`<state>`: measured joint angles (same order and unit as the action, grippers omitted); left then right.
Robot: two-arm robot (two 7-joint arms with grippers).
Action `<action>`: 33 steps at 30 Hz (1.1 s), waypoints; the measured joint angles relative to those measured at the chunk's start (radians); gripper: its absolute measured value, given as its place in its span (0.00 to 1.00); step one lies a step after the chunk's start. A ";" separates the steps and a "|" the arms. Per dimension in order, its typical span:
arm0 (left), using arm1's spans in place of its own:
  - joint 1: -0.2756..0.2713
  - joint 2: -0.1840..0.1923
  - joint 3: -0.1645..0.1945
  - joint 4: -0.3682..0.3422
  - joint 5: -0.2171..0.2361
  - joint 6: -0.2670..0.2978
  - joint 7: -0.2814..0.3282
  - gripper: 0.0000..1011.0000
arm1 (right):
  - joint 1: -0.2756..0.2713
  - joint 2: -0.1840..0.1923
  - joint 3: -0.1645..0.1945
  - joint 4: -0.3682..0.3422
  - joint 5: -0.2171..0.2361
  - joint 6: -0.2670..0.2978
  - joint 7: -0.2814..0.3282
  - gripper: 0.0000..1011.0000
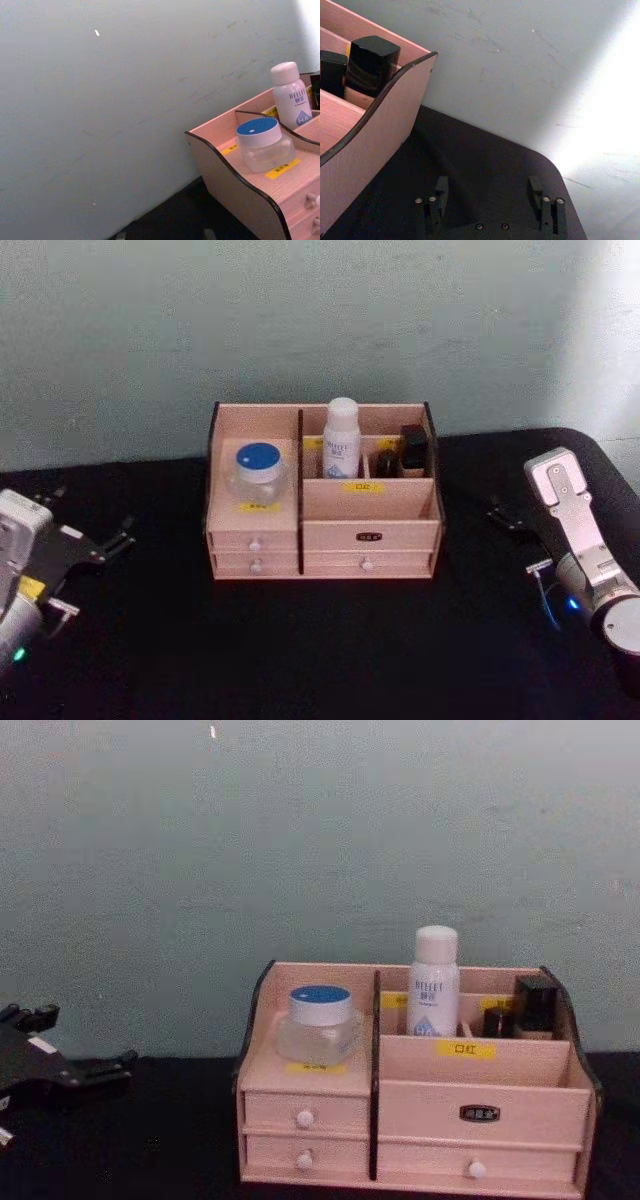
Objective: Pick up the facial cleanser and watermelon frost from the table and place them into the tiered storage box.
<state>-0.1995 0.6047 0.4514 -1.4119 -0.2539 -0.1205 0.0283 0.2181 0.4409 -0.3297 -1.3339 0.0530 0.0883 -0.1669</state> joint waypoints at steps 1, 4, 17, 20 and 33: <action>0.000 0.000 0.000 0.000 0.000 0.000 0.000 0.99 | 0.000 0.000 0.000 0.000 0.000 0.000 0.000 0.99; 0.000 0.000 0.000 0.000 0.000 0.000 0.000 0.99 | 0.000 0.000 0.000 0.000 0.000 0.000 0.000 0.99; 0.000 0.000 0.000 0.000 0.000 0.000 0.000 0.99 | 0.000 0.000 -0.001 0.000 0.000 0.000 -0.001 0.99; 0.000 0.000 0.000 0.000 0.000 0.000 0.000 0.99 | 0.000 0.000 -0.001 0.000 0.000 -0.001 -0.001 0.99; 0.000 0.000 0.000 0.000 0.000 0.000 0.000 0.99 | 0.000 0.000 -0.001 0.000 0.000 -0.001 -0.001 0.99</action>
<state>-0.1995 0.6047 0.4513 -1.4120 -0.2540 -0.1205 0.0283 0.2182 0.4409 -0.3302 -1.3343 0.0531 0.0878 -0.1682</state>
